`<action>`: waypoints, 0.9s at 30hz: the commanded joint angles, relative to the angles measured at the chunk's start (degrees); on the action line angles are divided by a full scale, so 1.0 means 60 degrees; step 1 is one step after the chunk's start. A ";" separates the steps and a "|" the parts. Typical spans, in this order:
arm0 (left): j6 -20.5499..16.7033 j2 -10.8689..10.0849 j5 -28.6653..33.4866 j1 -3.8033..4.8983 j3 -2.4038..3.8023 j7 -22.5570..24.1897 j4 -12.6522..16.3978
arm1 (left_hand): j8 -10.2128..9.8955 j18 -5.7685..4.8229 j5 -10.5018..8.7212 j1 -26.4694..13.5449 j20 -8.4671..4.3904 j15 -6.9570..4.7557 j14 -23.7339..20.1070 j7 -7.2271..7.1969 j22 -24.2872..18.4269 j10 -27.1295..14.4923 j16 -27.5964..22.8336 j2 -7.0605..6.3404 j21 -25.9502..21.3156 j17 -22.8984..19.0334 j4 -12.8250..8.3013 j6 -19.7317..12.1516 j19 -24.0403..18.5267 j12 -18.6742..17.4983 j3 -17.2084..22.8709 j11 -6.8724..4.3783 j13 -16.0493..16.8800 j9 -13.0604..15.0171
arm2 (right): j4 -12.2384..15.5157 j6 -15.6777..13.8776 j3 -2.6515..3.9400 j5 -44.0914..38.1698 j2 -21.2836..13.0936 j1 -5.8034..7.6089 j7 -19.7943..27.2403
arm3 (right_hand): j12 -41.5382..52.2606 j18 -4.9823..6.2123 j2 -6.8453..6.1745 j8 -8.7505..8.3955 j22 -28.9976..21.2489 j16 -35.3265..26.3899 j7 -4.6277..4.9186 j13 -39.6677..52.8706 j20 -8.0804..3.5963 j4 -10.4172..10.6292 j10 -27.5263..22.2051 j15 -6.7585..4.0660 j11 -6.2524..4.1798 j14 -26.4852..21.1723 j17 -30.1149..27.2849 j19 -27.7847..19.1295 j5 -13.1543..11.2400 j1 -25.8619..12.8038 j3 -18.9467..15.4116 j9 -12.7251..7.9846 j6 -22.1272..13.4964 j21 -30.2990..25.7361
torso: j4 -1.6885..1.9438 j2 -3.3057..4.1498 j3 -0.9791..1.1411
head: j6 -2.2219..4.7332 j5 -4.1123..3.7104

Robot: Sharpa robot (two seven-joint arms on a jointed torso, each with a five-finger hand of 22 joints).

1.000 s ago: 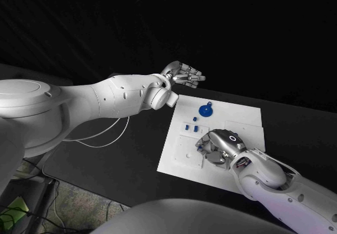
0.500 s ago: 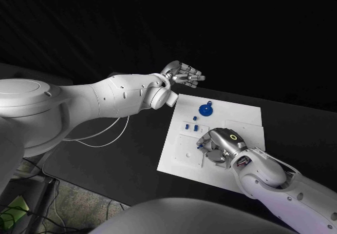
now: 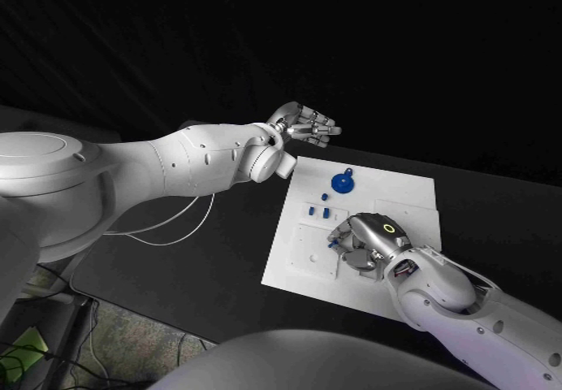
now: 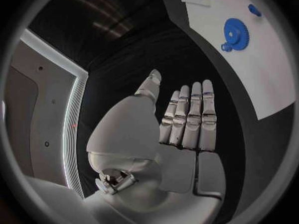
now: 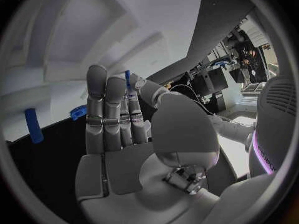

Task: Assemble the parts on the task board

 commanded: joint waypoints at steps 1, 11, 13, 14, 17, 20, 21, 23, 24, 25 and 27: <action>0.0158 0.0029 0.0064 -0.0004 0.0002 0.0036 -0.0001 | 0.0057 -0.0013 -0.0042 0.0015 0.0016 0.0051 -0.0047 0.0002 -0.0015 -0.0058 -0.0005 0.0108 0.0046 -0.0007 -0.0002 -0.0037 0.0042 -0.0034 -0.0048 -0.0006 0.0002 0.0001 | -0.0013 0.0100 0.0001 -0.0119 -0.0004 -0.0004 -0.0064 | 0.0032 0.0195 0.0023 0.0050 0.0014 0.0040 -0.0005 0.0010 -0.0009 0.0008 0.0326 -0.0072 -0.0299 0.0019 -0.0008 0.0062 0.0059 0.0006 0.0033 0.0009 0.0061 -0.0031 | 0.0000 0.0000 -0.0007 | -0.0001 -0.0003; 0.0195 0.0046 0.0065 -0.0009 -0.0008 0.0019 -0.0013 | 0.0057 -0.0013 -0.0042 0.0015 0.0016 0.0051 -0.0047 0.0002 -0.0015 -0.0058 -0.0005 0.0108 0.0046 -0.0007 -0.0002 -0.0037 0.0042 -0.0034 -0.0048 -0.0006 0.0002 0.0001 | -0.0052 0.0967 -0.0001 -0.0301 0.0090 0.0014 -0.0361 | 0.0029 0.0182 0.0057 0.0047 0.0101 0.0041 0.0002 0.0009 0.0006 -0.0008 0.0306 -0.0057 -0.0291 0.0012 -0.0019 0.0056 0.0060 0.0008 -0.0014 0.0004 0.0043 -0.0099 | 0.0010 -0.0003 -0.0008 | -0.0040 -0.0009; 0.0205 0.0048 0.0066 -0.0009 -0.0009 0.0010 -0.0015 | 0.0057 -0.0012 -0.0057 0.0014 0.0020 0.0053 -0.0059 0.0002 -0.0025 -0.0073 -0.0006 0.0102 0.0050 -0.0007 0.0009 -0.0048 0.0035 -0.0034 -0.0055 0.0000 0.0002 0.0001 | -0.0073 0.1143 -0.0002 -0.0355 0.0112 0.0027 -0.0452 | 0.0031 0.0183 0.0075 0.0049 0.0139 0.0035 0.0004 0.0012 0.0011 -0.0030 0.0299 -0.0052 -0.0289 0.0011 -0.0030 0.0053 0.0061 -0.0001 -0.0029 0.0004 0.0038 -0.0127 | 0.0013 0.0000 -0.0011 | -0.0040 -0.0016; 0.0209 0.0048 0.0067 -0.0009 -0.0010 0.0007 -0.0016 | 0.0057 -0.0012 -0.0057 0.0014 0.0020 0.0053 -0.0059 0.0002 -0.0025 -0.0073 -0.0006 0.0102 0.0050 -0.0007 0.0009 -0.0048 0.0035 -0.0034 -0.0055 0.0000 0.0002 0.0001 | -0.0080 0.1201 -0.0003 -0.0379 0.0122 0.0032 -0.0487 | 0.0031 0.0183 0.0075 0.0049 0.0139 0.0035 0.0004 0.0012 0.0011 -0.0030 0.0299 -0.0052 -0.0289 0.0011 -0.0030 0.0053 0.0061 -0.0001 -0.0029 0.0004 0.0038 -0.0127 | 0.0009 -0.0001 -0.0009 | -0.0040 -0.0016; 0.0218 0.0047 0.0068 -0.0010 -0.0012 0.0000 -0.0019 | 0.0055 -0.0014 -0.0060 0.0009 0.0023 0.0059 -0.0071 0.0005 -0.0028 -0.0080 -0.0006 0.0096 0.0047 -0.0008 0.0014 -0.0063 0.0028 -0.0033 -0.0058 0.0003 0.0003 0.0000 | -0.0093 0.1325 -0.0004 -0.0464 0.0152 0.0047 -0.0585 | 0.0030 0.0184 0.0073 0.0049 0.0147 0.0035 0.0003 0.0011 0.0011 -0.0038 0.0297 -0.0052 -0.0289 0.0012 -0.0032 0.0052 0.0062 -0.0003 -0.0030 0.0004 0.0038 -0.0136 | 0.0006 -0.0003 -0.0009 | -0.0040 -0.0015; 0.0225 0.0045 0.0068 -0.0010 -0.0014 -0.0005 -0.0020 | 0.0055 -0.0014 -0.0060 0.0009 0.0023 0.0059 -0.0071 0.0005 -0.0028 -0.0080 -0.0006 0.0096 0.0047 -0.0008 0.0014 -0.0063 0.0028 -0.0033 -0.0058 0.0003 0.0003 0.0000 | -0.0086 0.1367 -0.0004 -0.0536 0.0185 0.0057 -0.0665 | 0.0030 0.0184 0.0073 0.0049 0.0147 0.0035 0.0003 0.0011 0.0011 -0.0038 0.0297 -0.0052 -0.0289 0.0012 -0.0032 0.0052 0.0062 -0.0003 -0.0030 0.0004 0.0038 -0.0136 | 0.0006 0.0001 -0.0006 | -0.0040 -0.0011; 0.0227 0.0045 0.0068 -0.0010 -0.0015 -0.0007 -0.0021 | 0.0055 -0.0014 -0.0060 0.0009 0.0023 0.0059 -0.0071 0.0005 -0.0028 -0.0080 -0.0006 0.0096 0.0047 -0.0008 0.0014 -0.0063 0.0028 -0.0033 -0.0058 0.0003 0.0003 0.0000 | -0.0083 0.1363 -0.0004 -0.0557 0.0197 0.0060 -0.0689 | 0.0030 0.0184 0.0073 0.0049 0.0147 0.0035 0.0003 0.0011 0.0011 -0.0038 0.0297 -0.0052 -0.0289 0.0012 -0.0032 0.0052 0.0062 -0.0003 -0.0030 0.0004 0.0038 -0.0136 | 0.0007 0.0000 -0.0006 | -0.0040 -0.0012; 0.0234 0.0044 0.0068 -0.0010 -0.0016 -0.0009 -0.0022 | 0.0055 -0.0014 -0.0060 0.0009 0.0023 0.0059 -0.0071 0.0005 -0.0028 -0.0080 -0.0006 0.0096 0.0047 -0.0008 0.0014 -0.0063 0.0028 -0.0033 -0.0058 0.0003 0.0003 0.0000 | -0.0079 0.1347 -0.0005 -0.0590 0.0219 0.0065 -0.0725 | 0.0030 0.0184 0.0073 0.0049 0.0147 0.0035 0.0003 0.0011 0.0011 -0.0038 0.0297 -0.0052 -0.0289 0.0012 -0.0032 0.0052 0.0062 -0.0003 -0.0030 0.0004 0.0038 -0.0136 | 0.0002 -0.0001 -0.0003 | -0.0040 -0.0011; 0.0238 0.0044 0.0068 -0.0010 -0.0016 -0.0011 -0.0022 | 0.0055 -0.0014 -0.0060 0.0009 0.0023 0.0059 -0.0071 0.0005 -0.0028 -0.0080 -0.0006 0.0096 0.0047 -0.0008 0.0014 -0.0063 0.0028 -0.0033 -0.0058 0.0003 0.0003 0.0000 | -0.0080 0.1342 -0.0005 -0.0605 0.0235 0.0069 -0.0745 | 0.0030 0.0184 0.0073 0.0049 0.0147 0.0035 0.0003 0.0011 0.0011 -0.0038 0.0297 -0.0052 -0.0289 0.0012 -0.0032 0.0052 0.0062 -0.0003 -0.0030 0.0004 0.0038 -0.0136 | 0.0002 -0.0001 -0.0003 | -0.0040 -0.0011; 0.0242 0.0044 0.0068 -0.0010 -0.0017 -0.0012 -0.0022 | 0.0055 -0.0014 -0.0060 0.0009 0.0023 0.0059 -0.0071 0.0005 -0.0028 -0.0080 -0.0006 0.0096 0.0047 -0.0008 0.0014 -0.0063 0.0028 -0.0033 -0.0058 0.0003 0.0003 0.0000 | -0.0084 0.1338 -0.0005 -0.0616 0.0252 0.0074 -0.0761 | 0.0031 0.0184 0.0081 0.0048 0.0191 0.0034 0.0002 0.0012 0.0014 -0.0063 0.0302 -0.0050 -0.0290 0.0011 -0.0040 0.0066 0.0061 -0.0028 -0.0021 0.0005 0.0039 -0.0167 | 0.0000 -0.0001 -0.0004 | -0.0040 -0.0012; 0.0253 0.0045 0.0069 -0.0010 -0.0018 -0.0014 -0.0022 | 0.0055 -0.0014 -0.0060 0.0009 0.0023 0.0059 -0.0071 0.0005 -0.0028 -0.0080 -0.0006 0.0096 0.0047 -0.0008 0.0014 -0.0063 0.0028 -0.0033 -0.0058 0.0003 0.0003 0.0000 | -0.0093 0.1356 -0.0007 -0.0632 0.0285 0.0084 -0.0784 | 0.0030 0.0181 0.0083 0.0050 0.0202 0.0032 0.0003 0.0011 0.0016 -0.0065 0.0296 -0.0048 -0.0289 0.0010 -0.0044 0.0065 0.0061 -0.0042 -0.0018 0.0006 0.0041 -0.0179 | -0.0001 0.0000 -0.0004 | -0.0040 -0.0017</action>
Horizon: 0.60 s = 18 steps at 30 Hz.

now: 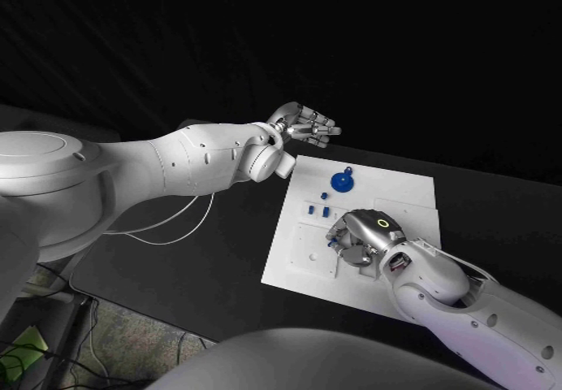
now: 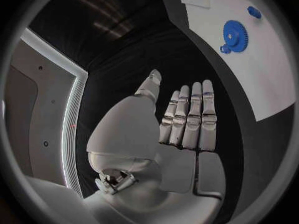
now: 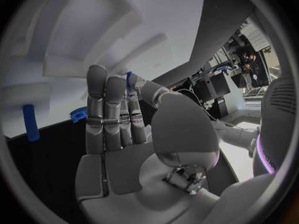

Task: Assemble the parts on the task board

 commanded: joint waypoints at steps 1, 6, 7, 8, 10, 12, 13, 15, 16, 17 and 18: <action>0.0165 0.0025 0.0065 0.0003 0.0005 0.0032 0.0008 | 0.0055 -0.0013 -0.0060 0.0009 0.0024 0.0026 -0.0038 0.0005 -0.0012 -0.0080 -0.0006 0.0096 0.0047 -0.0008 0.0014 -0.0063 0.0028 -0.0033 -0.0058 0.0003 0.0003 0.0000 | -0.0061 0.0589 -0.0059 -0.0249 0.0068 -0.0048 -0.0275 | 0.0027 0.0176 0.0093 0.0030 0.0020 0.0029 -0.0008 0.0015 0.0017 -0.0039 0.0290 -0.0074 -0.0282 -0.0022 -0.0016 0.0065 0.0022 -0.0044 0.0012 0.0006 0.0048 -0.0052 | -0.0005 0.0004 0.0003 | 0.0001 -0.0008; 0.0179 0.0024 0.0065 0.0003 0.0003 0.0025 0.0005 | 0.0055 -0.0013 -0.0060 0.0009 0.0024 0.0026 -0.0038 0.0005 -0.0012 -0.0080 -0.0006 0.0096 0.0047 -0.0008 0.0014 -0.0063 0.0028 -0.0033 -0.0058 0.0003 0.0003 0.0000 | -0.0061 0.0665 -0.0078 -0.0217 0.0095 -0.0029 -0.0253 | 0.0027 0.0171 0.0090 0.0030 0.0046 0.0018 -0.0002 0.0018 0.0029 -0.0057 0.0274 -0.0063 -0.0278 -0.0025 -0.0034 0.0064 0.0027 -0.0068 0.0005 0.0006 0.0036 -0.0090 | -0.0008 0.0001 0.0004 | 0.0001 -0.0004; 0.0179 0.0022 0.0065 0.0003 0.0002 0.0023 0.0002 | 0.0055 -0.0013 -0.0060 0.0009 0.0024 0.0026 -0.0038 0.0005 -0.0012 -0.0080 -0.0006 0.0096 0.0047 -0.0008 0.0014 -0.0063 0.0028 -0.0033 -0.0058 0.0003 0.0003 0.0000 | -0.0059 0.0652 -0.0083 -0.0209 0.0096 -0.0027 -0.0241 | 0.0027 0.0171 0.0088 0.0029 0.0050 0.0016 -0.0001 0.0019 0.0032 -0.0058 0.0268 -0.0061 -0.0275 -0.0026 -0.0038 0.0064 0.0031 -0.0074 0.0004 0.0006 0.0032 -0.0095 | -0.0008 0.0001 0.0004 | 0.0001 -0.0004; 0.0180 0.0021 0.0065 0.0003 0.0002 0.0022 0.0000 | 0.0055 -0.0013 -0.0060 0.0009 0.0024 0.0026 -0.0038 0.0005 -0.0012 -0.0080 -0.0006 0.0096 0.0047 -0.0008 0.0014 -0.0063 0.0028 -0.0033 -0.0058 0.0003 0.0003 0.0000 | -0.0057 0.0634 -0.0087 -0.0200 0.0096 -0.0025 -0.0229 | 0.0026 0.0171 0.0088 0.0028 0.0051 0.0015 -0.0001 0.0019 0.0032 -0.0061 0.0265 -0.0061 -0.0275 -0.0027 -0.0039 0.0064 0.0032 -0.0072 0.0006 0.0006 0.0030 -0.0096 | -0.0010 0.0002 0.0005 | 0.0001 -0.0006; 0.0181 0.0019 0.0065 0.0003 0.0001 0.0018 -0.0006 | 0.0055 -0.0013 -0.0060 0.0009 0.0024 0.0026 -0.0038 0.0005 -0.0012 -0.0080 -0.0006 0.0096 0.0047 -0.0008 0.0014 -0.0063 0.0028 -0.0033 -0.0058 0.0003 0.0003 0.0000 | -0.0049 0.0585 -0.0093 -0.0179 0.0097 -0.0022 -0.0197 | 0.0029 0.0178 0.0089 0.0033 0.0067 0.0015 -0.0001 0.0025 0.0034 -0.0071 0.0265 -0.0061 -0.0274 -0.0026 -0.0050 0.0071 0.0034 -0.0081 0.0017 0.0011 0.0031 -0.0108 | -0.0010 0.0000 0.0005 | 0.0001 -0.0016; 0.0184 0.0018 0.0065 0.0003 0.0000 0.0017 -0.0008 | 0.0055 -0.0013 -0.0060 0.0009 0.0024 0.0026 -0.0038 0.0005 -0.0012 -0.0080 -0.0006 0.0096 0.0047 -0.0008 0.0014 -0.0063 0.0028 -0.0033 -0.0058 0.0003 0.0003 0.0000 | -0.0036 0.0537 -0.0097 -0.0165 0.0097 -0.0021 -0.0170 | 0.0028 0.0180 0.0087 0.0031 0.0072 0.0015 0.0001 0.0025 0.0034 -0.0074 0.0266 -0.0062 -0.0274 -0.0025 -0.0052 0.0074 0.0035 -0.0084 0.0020 0.0012 0.0031 -0.0110 | -0.0006 0.0001 0.0008 | 0.0001 -0.0013; 0.0184 0.0017 0.0065 0.0003 0.0000 0.0016 -0.0009 | 0.0055 -0.0013 -0.0060 0.0009 0.0024 0.0026 -0.0038 0.0005 -0.0012 -0.0080 -0.0006 0.0096 0.0047 -0.0008 0.0014 -0.0063 0.0028 -0.0033 -0.0058 0.0003 0.0003 0.0000 | -0.0031 0.0524 -0.0099 -0.0162 0.0098 -0.0021 -0.0163 | 0.0029 0.0187 0.0076 0.0032 0.0105 0.0027 -0.0004 0.0028 0.0034 -0.0090 0.0277 -0.0065 -0.0278 -0.0021 -0.0065 0.0089 0.0037 -0.0105 0.0043 0.0024 0.0038 -0.0130 | -0.0004 0.0002 0.0008 | 0.0001 -0.0005; 0.0186 0.0015 0.0065 0.0003 -0.0001 0.0014 -0.0010 | 0.0055 -0.0013 -0.0060 0.0009 0.0024 0.0026 -0.0038 0.0005 -0.0012 -0.0080 -0.0006 0.0096 0.0047 -0.0008 0.0014 -0.0063 0.0028 -0.0033 -0.0058 0.0003 0.0003 0.0000 | -0.0013 0.0490 -0.0101 -0.0154 0.0100 -0.0020 -0.0144 | 0.0029 0.0187 0.0076 0.0032 0.0105 0.0027 -0.0004 0.0028 0.0034 -0.0090 0.0277 -0.0065 -0.0278 -0.0021 -0.0065 0.0089 0.0037 -0.0105 0.0043 0.0024 0.0038 -0.0130 | -0.0004 0.0005 0.0009 | 0.0001 -0.0005; 0.0187 0.0013 0.0065 0.0003 -0.0001 0.0013 -0.0010 | 0.0055 -0.0013 -0.0060 0.0009 0.0024 0.0026 -0.0038 0.0005 -0.0012 -0.0080 -0.0006 0.0096 0.0047 -0.0008 0.0014 -0.0063 0.0028 -0.0033 -0.0058 0.0003 0.0003 0.0000 | -0.0003 0.0480 -0.0102 -0.0151 0.0100 -0.0020 -0.0137 | 0.0029 0.0188 0.0078 0.0033 0.0120 0.0036 -0.0006 0.0028 0.0035 -0.0095 0.0279 -0.0065 -0.0278 -0.0019 -0.0068 0.0095 0.0040 -0.0106 0.0047 0.0030 0.0044 -0.0139 | -0.0003 0.0006 0.0010 | 0.0001 -0.0008; 0.0188 0.0011 0.0065 0.0003 -0.0002 0.0012 -0.0010 | 0.0055 -0.0013 -0.0060 0.0009 0.0024 0.0026 -0.0038 0.0005 -0.0012 -0.0080 -0.0006 0.0096 0.0047 -0.0008 0.0014 -0.0063 0.0028 -0.0033 -0.0058 0.0003 0.0003 0.0000 | 0.0008 0.0473 -0.0103 -0.0149 0.0100 -0.0020 -0.0129 | 0.0029 0.0188 0.0078 0.0033 0.0120 0.0036 -0.0006 0.0028 0.0035 -0.0095 0.0279 -0.0065 -0.0278 -0.0019 -0.0068 0.0095 0.0040 -0.0106 0.0047 0.0030 0.0044 -0.0139 | -0.0004 0.0005 0.0010 | 0.0001 -0.0010; 0.0187 0.0009 0.0065 0.0003 -0.0002 0.0011 -0.0010 | 0.0055 -0.0013 -0.0060 0.0009 0.0024 0.0026 -0.0038 0.0005 -0.0012 -0.0080 -0.0006 0.0096 0.0047 -0.0008 0.0014 -0.0063 0.0028 -0.0033 -0.0058 0.0003 0.0003 0.0000 | 0.0020 0.0468 -0.0104 -0.0147 0.0098 -0.0019 -0.0124 | 0.0029 0.0189 0.0075 0.0033 0.0124 0.0038 -0.0006 0.0029 0.0034 -0.0097 0.0282 -0.0066 -0.0279 -0.0020 -0.0068 0.0097 0.0040 -0.0106 0.0048 0.0031 0.0047 -0.0141 | -0.0004 0.0004 0.0009 | 0.0001 -0.0012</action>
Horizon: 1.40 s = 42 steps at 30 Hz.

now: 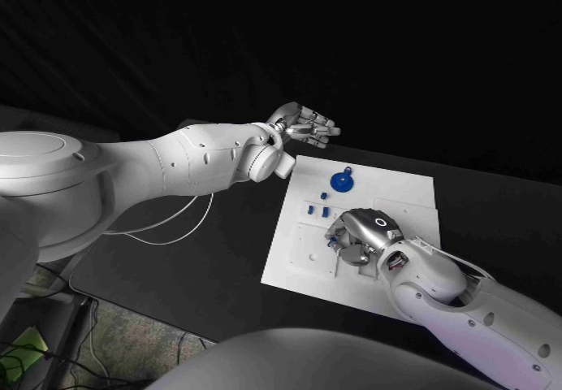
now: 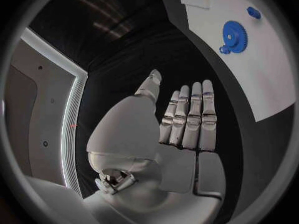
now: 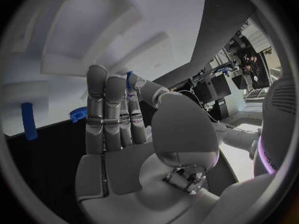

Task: Assemble the parts on the task board

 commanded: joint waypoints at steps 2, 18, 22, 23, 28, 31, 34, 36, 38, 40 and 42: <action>0.0129 0.0008 0.0064 0.0003 0.0004 0.0041 0.0004 | 0.0055 -0.0013 -0.0060 0.0009 0.0024 0.0026 -0.0038 0.0005 -0.0014 -0.0080 -0.0007 0.0096 0.0047 -0.0008 0.0014 -0.0063 0.0028 -0.0033 -0.0058 0.0003 0.0003 0.0000 | 0.0040 0.0330 -0.0071 -0.0042 0.0014 -0.0071 0.0047 | 0.0028 0.0192 0.0018 0.0041 0.0025 0.0045 -0.0016 0.0004 -0.0001 -0.0049 0.0304 -0.0073 -0.0264 -0.0026 -0.0011 0.0069 0.0048 -0.0056 0.0002 0.0021 0.0060 -0.0042 | 0.0000 0.0004 0.0001 | 0.0001 0.0007; 0.0013 0.0001 0.0064 0.0003 0.0002 0.0091 -0.0030 | 0.0062 -0.0009 -0.0050 0.0023 0.0028 0.0026 -0.0042 0.0002 -0.0022 -0.0076 -0.0004 0.0097 0.0053 -0.0005 0.0035 -0.0036 0.0020 -0.0032 -0.0047 0.0000 0.0003 0.0002 | 0.0127 0.0246 -0.0100 -0.0460 0.0032 -0.0071 -0.0129 | 0.0027 0.0214 -0.0097 0.0039 0.0231 0.0143 -0.0029 0.0015 0.0001 -0.0075 0.0344 -0.0078 -0.0270 -0.0047 -0.0058 0.0096 0.0266 -0.0159 0.0158 0.0063 0.0104 -0.0087 | -0.0005 0.0001 -0.0001 | 0.0001 0.0007; 0.0025 0.0000 0.0064 0.0003 0.0002 0.0086 -0.0036 | 0.0062 -0.0009 -0.0050 0.0023 0.0028 0.0026 -0.0042 0.0002 -0.0022 -0.0076 -0.0004 0.0097 0.0053 -0.0005 0.0035 -0.0036 0.0020 -0.0032 -0.0047 0.0000 0.0003 0.0002 | 0.0147 0.0278 -0.0120 -0.0606 0.0040 -0.0071 -0.0220 | 0.0028 0.0214 -0.0120 0.0039 0.0259 0.0157 -0.0033 0.0016 0.0000 -0.0079 0.0358 -0.0079 -0.0274 -0.0050 -0.0061 0.0095 0.0309 -0.0172 0.0167 0.0065 0.0114 -0.0092 | 0.0000 0.0000 0.0000 | 0.0001 0.0005; 0.0028 0.0000 0.0064 0.0003 0.0002 0.0084 -0.0037 | 0.0062 -0.0009 -0.0050 0.0023 0.0028 0.0026 -0.0042 0.0002 -0.0022 -0.0076 -0.0004 0.0097 0.0053 -0.0005 0.0035 -0.0036 0.0020 -0.0032 -0.0047 0.0000 0.0003 0.0002 | 0.0145 0.0302 -0.0124 -0.0630 0.0040 -0.0071 -0.0246 | 0.0028 0.0213 -0.0123 0.0037 0.0273 0.0165 -0.0033 0.0015 0.0001 -0.0078 0.0359 -0.0078 -0.0275 -0.0050 -0.0063 0.0094 0.0328 -0.0177 0.0175 0.0066 0.0115 -0.0097 | 0.0000 0.0000 0.0000 | 0.0001 0.0001; 0.0045 -0.0002 0.0064 0.0003 0.0001 0.0073 -0.0040 | 0.0062 -0.0009 -0.0050 0.0023 0.0028 0.0026 -0.0042 0.0002 -0.0022 -0.0076 -0.0004 0.0097 0.0053 -0.0005 0.0035 -0.0036 0.0020 -0.0032 -0.0047 0.0000 0.0003 0.0002 | 0.0132 0.0381 -0.0140 -0.0696 0.0026 -0.0070 -0.0322 | 0.0027 0.0205 -0.0155 0.0035 0.0300 0.0156 -0.0025 0.0011 0.0011 -0.0073 0.0325 -0.0067 -0.0268 -0.0066 -0.0088 0.0074 0.0388 -0.0216 0.0152 0.0059 0.0092 -0.0128 | -0.0006 0.0000 -0.0001 | 0.0001 0.0001; 0.0052 -0.0001 0.0064 0.0002 0.0001 0.0065 -0.0045 | 0.0062 -0.0009 -0.0050 0.0023 0.0028 0.0026 -0.0042 0.0002 -0.0022 -0.0076 -0.0004 0.0097 0.0053 -0.0005 0.0035 -0.0036 0.0020 -0.0032 -0.0047 0.0000 0.0003 0.0002 | 0.0120 0.0365 -0.0147 -0.0645 0.0020 -0.0070 -0.0314 | 0.0021 0.0182 -0.0235 0.0019 0.0295 0.0142 0.0013 -0.0011 0.0045 0.0017 0.0132 -0.0028 -0.0239 -0.0073 -0.0121 0.0068 0.0515 -0.0362 -0.0106 0.0016 -0.0064 -0.0190 | -0.0011 -0.0001 -0.0001 | 0.0001 0.0002; 0.0059 0.0003 0.0064 0.0002 0.0001 0.0059 -0.0047 | 0.0056 -0.0012 -0.0065 0.0018 0.0030 0.0030 -0.0051 0.0006 -0.0025 -0.0086 -0.0006 0.0096 0.0054 -0.0007 0.0048 -0.0069 0.0012 -0.0035 -0.0046 0.0004 0.0002 0.0000 | 0.0109 0.0323 -0.0151 -0.0478 0.0011 -0.0068 -0.0244 | 0.0019 0.0192 -0.0359 0.0026 0.0255 0.0138 0.0050 -0.0036 0.0107 0.0175 -0.0211 0.0036 -0.0153 -0.0098 -0.0155 0.0077 0.0529 -0.0530 -0.0436 -0.0119 -0.0339 -0.0292 | -0.0008 0.0001 0.0000 | 0.0001 0.0000; 0.0059 0.0005 0.0064 0.0002 0.0000 0.0057 -0.0051 | 0.0056 -0.0012 -0.0065 0.0018 0.0030 0.0030 -0.0051 0.0006 -0.0025 -0.0086 -0.0006 0.0096 0.0054 -0.0007 0.0048 -0.0069 0.0012 -0.0035 -0.0046 0.0004 0.0002 0.0000 | 0.0103 0.0197 -0.0154 -0.0310 0.0003 -0.0065 -0.0161 | 0.0010 0.0220 -0.0672 0.0009 0.0204 0.0149 0.0147 -0.0068 0.0206 0.0346 -0.1129 0.0196 0.0124 -0.0105 -0.0176 0.0083 0.0397 -0.0856 -0.0789 -0.0238 -0.0732 -0.0382 | -0.0007 -0.0002 0.0000 | 0.0001 -0.0010; 0.0060 0.0006 0.0064 0.0002 0.0000 0.0055 -0.0054 | 0.0056 -0.0012 -0.0065 0.0018 0.0030 0.0030 -0.0051 0.0006 -0.0025 -0.0086 -0.0006 0.0096 0.0054 -0.0007 0.0048 -0.0069 0.0012 -0.0035 -0.0046 0.0004 0.0002 0.0000 | 0.0109 0.0059 -0.0155 -0.0184 -0.0007 -0.0063 -0.0084 | 0.0030 0.0383 -0.0784 0.0027 0.0121 0.0176 0.0159 -0.0059 0.0337 0.0489 -0.1641 0.0282 0.0255 -0.0156 -0.0201 0.0101 0.0354 -0.0818 -0.1384 -0.0252 -0.1053 -0.0514 | -0.0008 0.0000 0.0002 | 0.0001 -0.0011; 0.0064 0.0006 0.0064 0.0002 0.0000 0.0052 -0.0056 | 0.0056 -0.0012 -0.0065 0.0018 0.0030 0.0030 -0.0051 0.0006 -0.0025 -0.0086 -0.0006 0.0096 0.0054 -0.0007 0.0048 -0.0069 0.0012 -0.0035 -0.0046 0.0004 0.0002 0.0000 | 0.0121 -0.0062 -0.0156 -0.0087 -0.0015 -0.0061 -0.0024 | 0.0038 0.0459 -0.0788 0.0029 0.0065 0.0189 0.0090 -0.0059 0.0384 0.0542 -0.1890 0.0305 0.0313 -0.0204 -0.0232 0.0112 0.0379 -0.0694 -0.1857 -0.0251 -0.1248 -0.0606 | -0.0009 -0.0001 0.0004 | 0.0001 -0.0016; 0.0077 0.0005 0.0064 0.0002 0.0000 0.0047 -0.0058 | 0.0056 -0.0012 -0.0065 0.0018 0.0030 0.0030 -0.0051 0.0006 -0.0025 -0.0086 -0.0006 0.0096 0.0054 -0.0007 0.0048 -0.0069 0.0012 -0.0035 -0.0046 0.0004 0.0002 0.0000 | 0.0145 -0.0210 -0.0156 0.0004 -0.0028 -0.0060 0.0027 | 0.0033 0.0556 -0.0685 0.0054 -0.0041 0.0208 0.0053 -0.0061 0.0447 0.0652 -0.2157 0.0334 0.0387 -0.0272 -0.0321 0.0151 0.0456 -0.0407 -0.2674 -0.0233 -0.1389 -0.0780 | -0.0002 0.0001 0.0005 | 0.0001 -0.0031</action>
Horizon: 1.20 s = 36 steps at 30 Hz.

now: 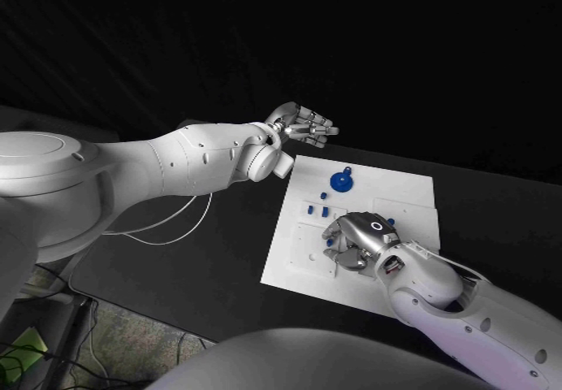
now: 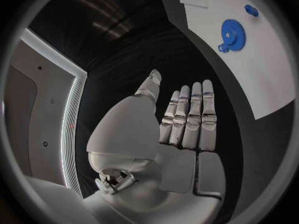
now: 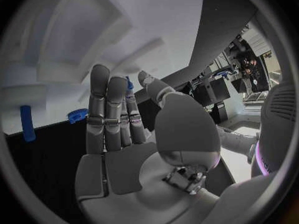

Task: Assemble the parts on the task board

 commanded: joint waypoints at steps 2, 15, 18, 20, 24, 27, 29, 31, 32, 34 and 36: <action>0.0095 0.0014 0.0061 0.0004 0.0005 0.0043 0.0002 | 0.0052 -0.0013 -0.0027 0.0020 0.0033 0.0032 -0.0059 0.0009 -0.0014 -0.0059 -0.0005 0.0087 0.0051 -0.0006 0.0024 -0.0100 0.0005 -0.0035 -0.0022 -0.0028 0.0002 -0.0002 | 0.0048 -0.0397 -0.0012 0.0396 -0.0049 -0.0019 0.0235 | -0.0034 0.0211 0.0030 0.0021 -0.0103 0.0063 -0.0037 0.0017 0.0112 0.0126 -0.0300 0.0069 0.0078 -0.0077 -0.0109 0.0052 0.0109 0.0313 -0.0789 -0.0012 -0.0291 -0.0192 | 0.0003 0.0005 0.0005 | 0.0002 -0.0019; 0.0128 0.0017 0.0061 0.0003 0.0001 0.0031 -0.0035 | 0.0051 -0.0013 -0.0028 0.0021 0.0033 0.0032 -0.0060 0.0009 -0.0014 -0.0061 -0.0005 0.0085 0.0051 -0.0006 0.0025 -0.0106 0.0004 -0.0034 -0.0022 -0.0027 0.0002 -0.0002 | 0.0535 -0.0968 0.0125 0.0889 -0.0576 0.0079 0.0280 | -0.0036 0.0267 0.0002 0.0020 -0.0048 0.0185 0.0030 0.0016 0.0124 0.0289 -0.0201 0.0056 0.0056 -0.0066 -0.0169 0.0158 0.0423 0.0369 -0.0870 -0.0007 -0.0215 -0.0238 | -0.0004 -0.0004 0.0007 | 0.0026 -0.0230; 0.0136 0.0007 0.0061 -0.0001 0.0000 0.0036 -0.0044 | 0.0051 -0.0013 -0.0028 0.0021 0.0033 0.0032 -0.0060 0.0009 -0.0014 -0.0061 -0.0005 0.0085 0.0051 -0.0006 0.0025 -0.0106 0.0004 -0.0034 -0.0022 -0.0027 0.0002 -0.0002 | 0.0771 -0.0913 0.0397 0.1351 -0.0867 0.0117 0.0379 | -0.0043 0.0195 0.0087 0.0019 0.0037 0.0253 0.0111 0.0006 0.0050 0.0337 0.0182 -0.0022 -0.0044 -0.0015 -0.0140 0.0233 0.0307 0.0362 -0.0407 -0.0012 -0.0174 -0.0167 | 0.0003 -0.0002 0.0007 | 0.0135 -0.0361; 0.0132 -0.0006 0.0061 -0.0005 -0.0002 0.0043 -0.0044 | 0.0052 -0.0013 -0.0026 0.0021 0.0035 0.0033 -0.0060 0.0010 -0.0015 -0.0060 -0.0005 0.0081 0.0049 -0.0005 0.0030 -0.0111 -0.0001 -0.0034 -0.0021 -0.0027 0.0003 -0.0002 | 0.0970 -0.0770 0.0721 0.1654 -0.1159 0.0134 0.0489 | -0.0042 0.0167 0.0048 0.0020 0.0146 0.0301 0.0286 0.0006 -0.0027 0.0294 0.0542 -0.0083 -0.0094 0.0053 -0.0108 0.0321 0.0551 0.0292 0.0246 -0.0013 -0.0214 -0.0067 | -0.0002 -0.0001 0.0002 | 0.0331 -0.0537; 0.0128 -0.0042 0.0061 -0.0008 -0.0003 0.0066 -0.0043 | 0.0052 -0.0019 -0.0026 0.0028 0.0039 0.0033 -0.0058 0.0012 -0.0019 -0.0059 -0.0005 0.0074 0.0040 -0.0004 0.0030 -0.0124 -0.0021 -0.0033 -0.0018 -0.0026 0.0003 -0.0002 | 0.1177 -0.0415 0.1155 0.2208 -0.1654 0.0236 0.0589 | -0.0046 0.0143 -0.0051 0.0024 0.0395 0.0311 0.0275 0.0014 -0.0072 0.0299 0.0831 -0.0121 -0.0169 0.0063 -0.0070 0.0360 0.0653 0.0188 0.0638 -0.0007 -0.0217 0.0104 | -0.0014 -0.0010 -0.0002 | 0.0522 -0.0704; 0.0142 -0.0077 0.0061 -0.0009 -0.0004 0.0101 -0.0034 | 0.0060 -0.0030 -0.0019 0.0039 0.0037 0.0031 -0.0049 0.0003 -0.0022 -0.0048 -0.0003 0.0067 0.0032 -0.0002 0.0021 -0.0070 -0.0039 -0.0031 -0.0014 -0.0031 0.0004 0.0002 | 0.1275 -0.0047 0.1371 0.2754 -0.2057 0.0386 0.0528 | -0.0043 0.0121 -0.0003 0.0024 0.0482 0.0274 0.0266 0.0016 -0.0064 0.0266 0.0825 -0.0106 -0.0166 0.0042 -0.0069 0.0282 0.0484 0.0229 0.0370 0.0001 -0.0176 0.0064 | -0.0008 0.0007 0.0011 | 0.0624 -0.0890; 0.0156 -0.0108 0.0061 -0.0010 -0.0004 0.0119 -0.0016 | 0.0058 -0.0037 -0.0021 0.0039 0.0033 0.0024 -0.0032 0.0004 -0.0022 -0.0042 -0.0001 0.0069 0.0029 0.0001 0.0019 -0.0063 -0.0046 -0.0033 -0.0012 -0.0034 0.0003 0.0001 | 0.1269 0.0195 0.1458 0.2875 -0.2268 0.0486 0.0471 | -0.0045 0.0118 -0.0015 0.0020 0.0516 0.0247 0.0280 0.0015 -0.0021 0.0195 0.0634 -0.0051 -0.0115 0.0028 -0.0083 0.0229 0.0385 0.0190 0.0182 -0.0005 -0.0225 0.0014 | 0.0001 0.0011 0.0014 | 0.0668 -0.0956; 0.0170 -0.0139 0.0061 -0.0011 -0.0005 0.0132 0.0002 | 0.0057 -0.0046 -0.0019 0.0038 0.0032 0.0024 -0.0026 0.0005 -0.0023 -0.0040 -0.0004 0.0063 0.0025 0.0001 0.0015 -0.0060 -0.0055 -0.0032 -0.0015 -0.0034 0.0003 0.0001 | 0.1201 0.0367 0.1511 0.2886 -0.2406 0.0574 0.0431 | -0.0038 0.0155 0.0028 0.0028 0.0567 0.0233 0.0333 0.0018 0.0030 0.0228 0.0429 -0.0007 -0.0047 0.0013 -0.0097 0.0201 0.0461 0.0250 -0.0363 -0.0013 -0.0360 -0.0023 | -0.0029 -0.0006 0.0016 | 0.0680 -0.1010; 0.0174 -0.0149 0.0061 -0.0011 -0.0005 0.0140 0.0009 | 0.0056 -0.0051 -0.0020 0.0036 0.0032 0.0024 -0.0027 0.0006 -0.0025 -0.0042 -0.0004 0.0060 0.0020 0.0001 0.0014 -0.0065 -0.0064 -0.0033 -0.0016 -0.0034 0.0003 0.0001 | 0.1166 0.0445 0.1528 0.2861 -0.2460 0.0605 0.0404 | -0.0040 0.0174 0.0058 0.0023 0.0592 0.0230 0.0340 0.0018 0.0044 0.0234 0.0355 0.0004 -0.0033 0.0004 -0.0104 0.0202 0.0447 0.0291 -0.0566 -0.0019 -0.0402 -0.0040 | -0.0033 -0.0010 0.0013 | 0.0691 -0.1032; 0.0183 -0.0169 0.0061 -0.0013 -0.0004 0.0155 0.0022 | 0.0072 -0.0062 -0.0016 0.0037 0.0033 0.0023 -0.0027 -0.0008 -0.0027 -0.0041 -0.0003 0.0074 0.0011 0.0000 0.0013 0.0007 -0.0081 -0.0033 -0.0010 -0.0035 0.0003 0.0008 | 0.1109 0.0555 0.1550 0.2747 -0.2524 0.0643 0.0356 | -0.0042 0.0212 0.0132 0.0020 0.0622 0.0245 0.0383 0.0017 0.0062 0.0282 0.0253 0.0019 0.0005 0.0016 -0.0108 0.0218 0.0126 0.0376 -0.0915 -0.0027 -0.0493 -0.0074 | -0.0024 -0.0001 0.0020 | 0.0705 -0.1085; 0.0189 -0.0188 0.0061 -0.0014 -0.0004 0.0166 0.0031 | 0.0075 -0.0069 -0.0013 0.0044 0.0030 0.0023 -0.0028 -0.0020 -0.0028 -0.0040 -0.0003 0.0083 0.0008 0.0000 0.0004 0.0051 -0.0089 -0.0033 -0.0005 -0.0038 0.0003 0.0006 | 0.1045 0.0641 0.1564 0.2581 -0.2542 0.0667 0.0310 | -0.0041 0.0222 0.0190 0.0017 0.0652 0.0250 0.0380 0.0020 0.0099 0.0374 0.0200 0.0038 0.0014 0.0017 -0.0122 0.0238 -0.0283 0.0500 -0.1349 -0.0029 -0.0516 -0.0115 | -0.0037 -0.0002 0.0028 | 0.0689 -0.1106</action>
